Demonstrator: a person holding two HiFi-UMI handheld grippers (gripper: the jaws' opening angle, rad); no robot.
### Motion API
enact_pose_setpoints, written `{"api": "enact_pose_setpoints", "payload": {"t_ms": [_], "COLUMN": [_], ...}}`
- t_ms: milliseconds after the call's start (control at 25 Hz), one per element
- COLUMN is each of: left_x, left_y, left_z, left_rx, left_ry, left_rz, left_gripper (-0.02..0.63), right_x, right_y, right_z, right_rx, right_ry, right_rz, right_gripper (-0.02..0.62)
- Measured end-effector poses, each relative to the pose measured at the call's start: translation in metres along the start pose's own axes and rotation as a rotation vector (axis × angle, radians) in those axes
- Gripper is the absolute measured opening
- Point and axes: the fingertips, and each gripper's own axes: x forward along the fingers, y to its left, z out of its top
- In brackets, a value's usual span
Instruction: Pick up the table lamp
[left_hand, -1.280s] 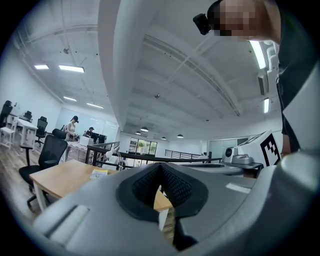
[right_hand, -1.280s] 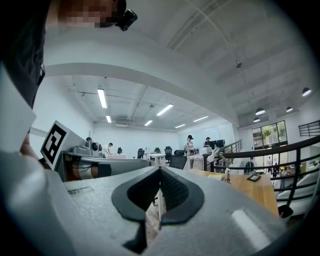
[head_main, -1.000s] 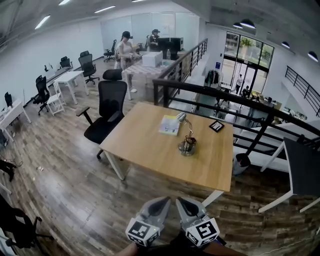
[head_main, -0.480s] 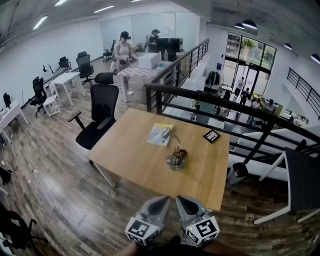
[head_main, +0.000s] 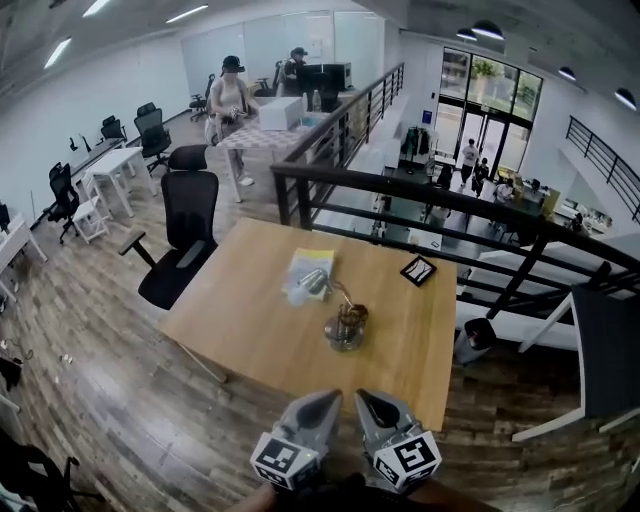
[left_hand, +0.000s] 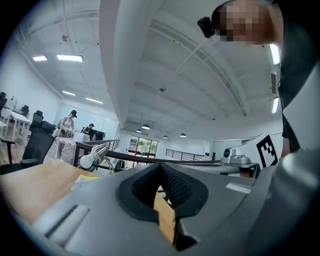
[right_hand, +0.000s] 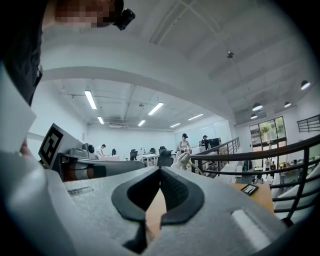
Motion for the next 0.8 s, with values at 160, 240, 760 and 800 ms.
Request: {"api": "enact_pose_setpoints", "payload": {"t_ms": [160, 240, 760, 800], "left_x": [0.025, 0.034, 0.064, 0.064], "left_y": [0.026, 0.043, 0.161, 0.168], "left_z": [0.007, 0.011, 0.047, 0.049], "left_rx": [-0.002, -0.004, -0.010, -0.005], "left_ry": [-0.016, -0.021, -0.003, -0.003], "left_rz": [-0.053, -0.079, -0.224, -0.231], "left_gripper": [0.002, 0.002, 0.002, 0.002], "right_x": [0.025, 0.040, 0.157, 0.162], "right_y": [-0.017, -0.024, -0.041, -0.042], "right_z": [0.006, 0.003, 0.018, 0.020], "right_rx": [-0.029, -0.026, -0.035, -0.039], "right_ry": [-0.003, -0.004, 0.002, 0.000], "right_rz": [-0.055, -0.083, -0.249, -0.262], "right_gripper": [0.003, 0.003, 0.005, 0.005]}}
